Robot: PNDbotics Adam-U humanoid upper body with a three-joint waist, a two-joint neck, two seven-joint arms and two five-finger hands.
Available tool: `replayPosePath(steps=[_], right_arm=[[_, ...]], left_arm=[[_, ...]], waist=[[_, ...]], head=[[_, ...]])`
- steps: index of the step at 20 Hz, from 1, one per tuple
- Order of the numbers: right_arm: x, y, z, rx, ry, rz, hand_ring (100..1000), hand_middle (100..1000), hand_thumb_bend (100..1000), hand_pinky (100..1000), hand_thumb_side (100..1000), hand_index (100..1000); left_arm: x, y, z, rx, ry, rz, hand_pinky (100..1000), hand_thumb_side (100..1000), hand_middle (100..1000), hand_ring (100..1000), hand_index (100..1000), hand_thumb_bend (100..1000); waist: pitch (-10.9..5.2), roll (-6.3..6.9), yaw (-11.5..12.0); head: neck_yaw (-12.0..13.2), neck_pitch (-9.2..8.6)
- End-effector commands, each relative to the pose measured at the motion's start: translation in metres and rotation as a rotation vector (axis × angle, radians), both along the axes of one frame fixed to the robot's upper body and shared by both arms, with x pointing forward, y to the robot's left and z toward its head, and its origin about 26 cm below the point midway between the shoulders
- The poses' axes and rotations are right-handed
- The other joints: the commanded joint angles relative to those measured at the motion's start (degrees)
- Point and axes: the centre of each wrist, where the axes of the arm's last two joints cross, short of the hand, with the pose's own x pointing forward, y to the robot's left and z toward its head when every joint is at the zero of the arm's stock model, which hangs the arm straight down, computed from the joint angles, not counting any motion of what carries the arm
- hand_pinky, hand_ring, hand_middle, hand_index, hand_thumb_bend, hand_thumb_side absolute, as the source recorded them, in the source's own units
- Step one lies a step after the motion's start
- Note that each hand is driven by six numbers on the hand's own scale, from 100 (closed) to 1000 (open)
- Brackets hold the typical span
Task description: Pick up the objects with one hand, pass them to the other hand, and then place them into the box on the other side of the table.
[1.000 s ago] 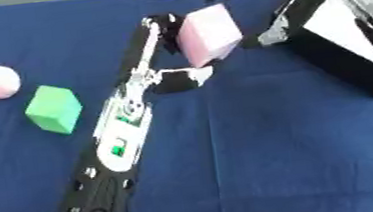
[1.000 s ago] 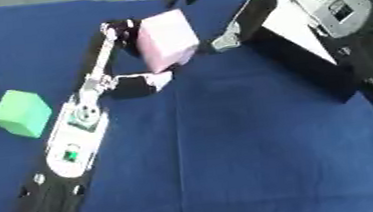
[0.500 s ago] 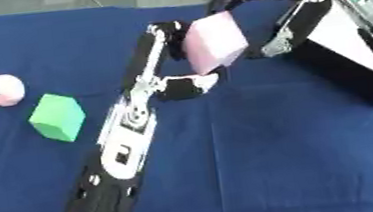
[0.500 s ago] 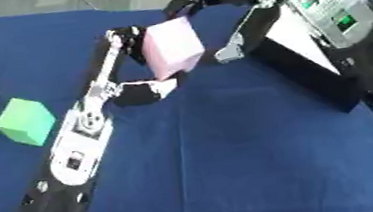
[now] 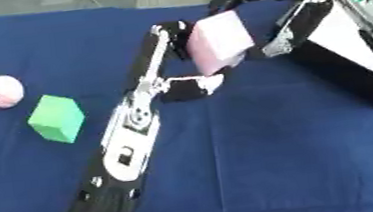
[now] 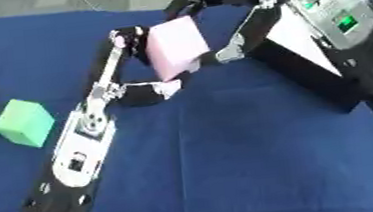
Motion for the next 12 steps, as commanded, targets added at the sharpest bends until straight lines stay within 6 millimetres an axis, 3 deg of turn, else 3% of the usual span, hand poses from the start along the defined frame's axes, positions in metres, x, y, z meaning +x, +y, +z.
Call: replayPosePath(steps=[1, 5, 12], right_arm=[[-0.0045, -0.0022, 0.0145, -0.006, -0.028, -0.001, 1000, 855, 365, 933, 227, 908], [-0.0046, -0.0016, 0.014, -0.004, -0.01, -0.003, 1000, 833, 342, 932, 242, 895], [-0.005, -0.0019, 0.0141, 0.003, 0.02, -0.007, 1000, 765, 310, 929, 261, 863]], left_arm=[[-0.0038, -0.0075, 0.0118, -0.026, -0.033, -0.026, 489, 100, 397, 432, 470, 100], [-0.0036, -0.0077, 0.0108, -0.025, -0.034, -0.024, 489, 100, 399, 432, 475, 100], [-0.0034, -0.0089, 0.0084, -0.03, -0.026, -0.027, 489, 100, 400, 432, 487, 100]], waist=[[-0.26, -0.86, -0.08], [-0.26, -0.86, -0.06], [-0.13, -0.85, -0.08]], head=[[-0.05, 0.43], [0.07, 1.28], [0.37, 1.19]])
